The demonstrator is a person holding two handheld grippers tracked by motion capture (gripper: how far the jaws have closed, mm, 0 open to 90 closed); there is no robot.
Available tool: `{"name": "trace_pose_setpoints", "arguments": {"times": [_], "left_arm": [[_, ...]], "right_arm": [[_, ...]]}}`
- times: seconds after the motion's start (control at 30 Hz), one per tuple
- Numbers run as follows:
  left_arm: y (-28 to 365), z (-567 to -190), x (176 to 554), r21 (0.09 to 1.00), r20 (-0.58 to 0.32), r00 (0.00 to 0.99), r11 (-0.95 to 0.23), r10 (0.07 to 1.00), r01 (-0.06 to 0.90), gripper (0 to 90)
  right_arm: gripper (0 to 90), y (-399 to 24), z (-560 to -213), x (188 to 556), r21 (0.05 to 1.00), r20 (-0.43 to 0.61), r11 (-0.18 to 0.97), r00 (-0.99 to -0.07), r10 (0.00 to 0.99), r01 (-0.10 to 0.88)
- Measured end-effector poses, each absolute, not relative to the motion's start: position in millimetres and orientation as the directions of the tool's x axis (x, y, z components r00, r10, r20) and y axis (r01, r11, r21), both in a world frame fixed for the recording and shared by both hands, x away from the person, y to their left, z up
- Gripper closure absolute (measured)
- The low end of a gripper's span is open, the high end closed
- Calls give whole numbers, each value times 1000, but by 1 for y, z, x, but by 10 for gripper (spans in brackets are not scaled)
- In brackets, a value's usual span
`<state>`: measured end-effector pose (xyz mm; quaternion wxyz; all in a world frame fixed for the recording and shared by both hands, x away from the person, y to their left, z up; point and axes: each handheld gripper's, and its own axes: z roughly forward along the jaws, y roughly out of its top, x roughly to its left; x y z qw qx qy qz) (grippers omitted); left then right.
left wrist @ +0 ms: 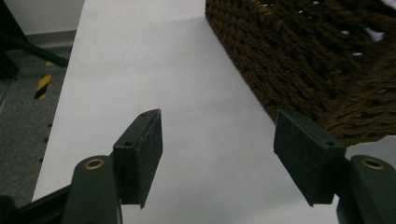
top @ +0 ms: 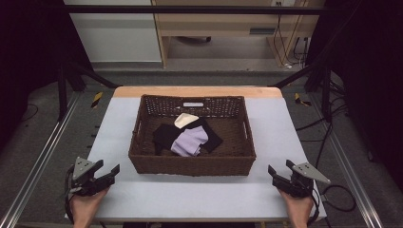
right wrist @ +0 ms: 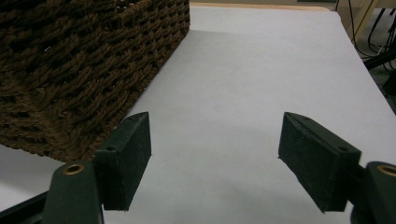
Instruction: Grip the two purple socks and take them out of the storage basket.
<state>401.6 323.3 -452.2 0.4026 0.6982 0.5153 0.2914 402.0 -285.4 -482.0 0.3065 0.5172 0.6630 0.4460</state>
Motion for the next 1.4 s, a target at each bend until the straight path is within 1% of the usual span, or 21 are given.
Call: {"name": "trace_pose_setpoints", "arguments": {"times": [0.17, 0.47, 0.9, 0.93, 1.03, 1.4], "left_arm": [[318, -447, 399, 872, -6, 306, -145, 952, 468, 316], [312, -434, 395, 888, -39, 316, -112, 948, 446, 305], [306, -417, 393, 910, -51, 334, -94, 941, 403, 285], [305, -416, 393, 913, -54, 338, -90, 940, 398, 284], [303, -412, 393, 915, -49, 344, -96, 938, 392, 282], [293, -385, 405, 931, -40, 377, -102, 925, 350, 276]], "right_arm": [[234, -287, -483, 400, 913, 51, 65, -272, 961, 403], [221, -291, -483, 399, 911, 81, 37, -266, 961, 410], [219, -288, -484, 400, 907, 52, 64, -260, 964, 417], [218, -286, -484, 400, 907, 31, 80, -256, 966, 413], [210, -285, -484, 400, 907, 21, 87, -252, 968, 412], [188, -285, -484, 400, 903, 26, 80, -240, 970, 421]]}}
